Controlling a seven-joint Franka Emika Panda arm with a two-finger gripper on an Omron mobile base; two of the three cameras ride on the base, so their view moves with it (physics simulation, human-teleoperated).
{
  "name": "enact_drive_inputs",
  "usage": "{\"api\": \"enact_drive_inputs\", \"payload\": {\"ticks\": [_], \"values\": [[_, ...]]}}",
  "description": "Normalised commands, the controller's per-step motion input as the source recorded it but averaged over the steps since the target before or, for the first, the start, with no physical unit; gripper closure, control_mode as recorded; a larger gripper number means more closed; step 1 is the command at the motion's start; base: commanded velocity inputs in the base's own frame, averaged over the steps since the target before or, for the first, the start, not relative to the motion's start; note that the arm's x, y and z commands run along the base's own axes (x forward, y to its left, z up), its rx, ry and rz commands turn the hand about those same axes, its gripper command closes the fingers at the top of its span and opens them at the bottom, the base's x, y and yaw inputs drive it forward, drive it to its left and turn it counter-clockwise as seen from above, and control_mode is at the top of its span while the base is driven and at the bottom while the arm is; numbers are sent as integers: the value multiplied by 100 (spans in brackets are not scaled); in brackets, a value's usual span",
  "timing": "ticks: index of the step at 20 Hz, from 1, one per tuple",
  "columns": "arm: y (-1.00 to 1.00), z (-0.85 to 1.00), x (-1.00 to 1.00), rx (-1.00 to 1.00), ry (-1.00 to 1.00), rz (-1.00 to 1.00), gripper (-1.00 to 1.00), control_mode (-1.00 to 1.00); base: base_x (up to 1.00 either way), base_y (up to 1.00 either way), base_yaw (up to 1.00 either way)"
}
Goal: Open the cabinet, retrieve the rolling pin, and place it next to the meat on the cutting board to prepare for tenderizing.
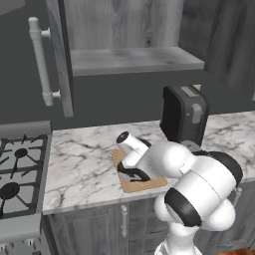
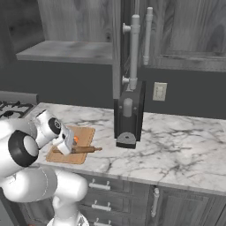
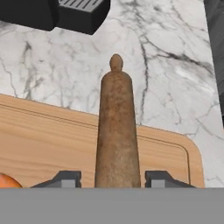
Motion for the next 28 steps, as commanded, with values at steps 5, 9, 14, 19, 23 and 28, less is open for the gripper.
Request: {"api": "enact_drive_inputs", "payload": {"ticks": [5, 9, 14, 19, 23, 28], "values": [[0, 5, 1, 0, 0, 1, -100, -100, 0, 0, 0], [-3, 29, 0, 0, 0, 0, -100, -100, 0, 0, 0], [-16, 37, -8, 0, 0, 0, -100, -100, 0, 0, 0], [-28, 40, -19, 0, -1, 0, -100, -100, 0, 0, 0], [-25, 27, -27, 0, -5, 0, -100, -100, 0, 0, 0], [-18, 19, -46, 0, -10, 0, -100, -100, 0, 0, 0]]}}
